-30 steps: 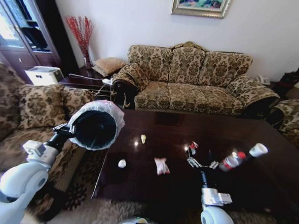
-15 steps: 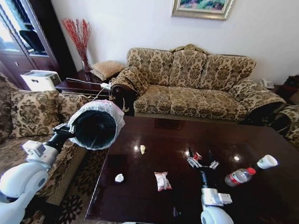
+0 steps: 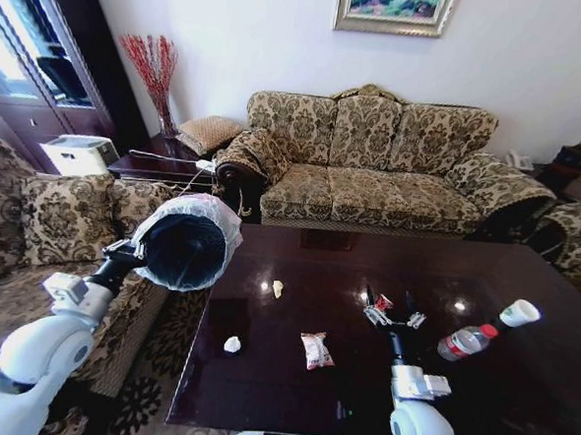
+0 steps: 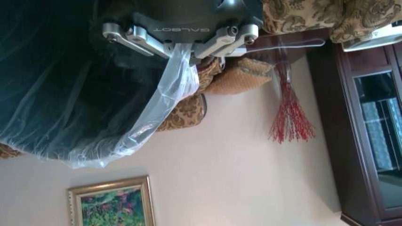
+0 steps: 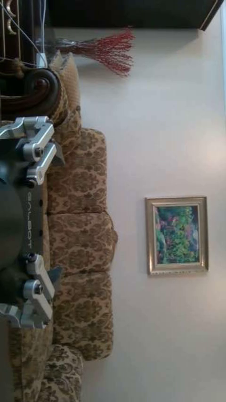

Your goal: Move to the front of the table and place the trash on the table into the trash bin.

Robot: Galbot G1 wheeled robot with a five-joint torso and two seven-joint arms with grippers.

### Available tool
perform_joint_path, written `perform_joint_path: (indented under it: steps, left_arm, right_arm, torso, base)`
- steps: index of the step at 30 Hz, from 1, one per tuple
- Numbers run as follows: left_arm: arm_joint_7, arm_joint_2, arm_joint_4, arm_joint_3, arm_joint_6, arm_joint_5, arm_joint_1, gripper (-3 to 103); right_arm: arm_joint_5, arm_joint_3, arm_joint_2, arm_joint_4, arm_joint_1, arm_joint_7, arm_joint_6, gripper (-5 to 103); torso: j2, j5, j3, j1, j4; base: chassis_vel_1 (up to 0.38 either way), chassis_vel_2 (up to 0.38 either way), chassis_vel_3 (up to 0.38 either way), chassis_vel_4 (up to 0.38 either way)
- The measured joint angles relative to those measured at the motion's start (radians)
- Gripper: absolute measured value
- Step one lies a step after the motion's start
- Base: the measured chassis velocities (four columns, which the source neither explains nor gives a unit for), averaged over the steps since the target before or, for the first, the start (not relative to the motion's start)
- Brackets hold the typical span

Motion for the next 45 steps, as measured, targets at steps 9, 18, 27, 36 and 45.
perform_joint_path:
  steps: [9, 18, 27, 36, 45]
  left_arm:
    - [0.0, 0.0, 0.0, 0.0, 0.001, 0.0, 0.0, 0]
    - [0.0, 0.0, 0.0, 0.0, 0.001, 0.0, 0.0, 0]
    - [0.0, 0.0, 0.0, 0.0, 0.001, 0.0, 0.0, 0]
    - [0.0, 0.0, 0.0, 0.0, 0.001, 0.0, 0.0, 0]
    - [0.0, 0.0, 0.0, 0.0, 0.001, 0.0, 0.0, 0]
  right_arm:
    - [0.0, 0.0, 0.0, 0.0, 0.0, 0.0, 0.0, 100]
    - [0.0, 0.0, 0.0, 0.0, 0.0, 0.0, 0.0, 100]
    - [0.0, 0.0, 0.0, 0.0, 0.0, 0.0, 0.0, 100]
    - [0.0, 0.0, 0.0, 0.0, 0.0, 0.0, 0.0, 100]
    - [0.0, 0.0, 0.0, 0.0, 0.0, 0.0, 0.0, 100]
  torso:
    - [0.0, 0.0001, 0.0, 0.0, -0.0002]
    - [0.0, 0.0, 0.0, 0.0, -0.0002]
    - [0.0, 0.0, 0.0, 0.0, -0.0002]
    - [0.0, 0.0, 0.0, 0.0, -0.0002]
    - [0.0, 0.0, 0.0, 0.001, -0.0002]
  base:
    - [0.0, 0.0, 0.0, 0.0]
    - [0.0, 0.0, 0.0, 0.0]
    - [0.0, 0.0, 0.0, 0.0]
    - [0.0, 0.0, 0.0, 0.0]
    - [0.0, 0.0, 0.0, 0.0]
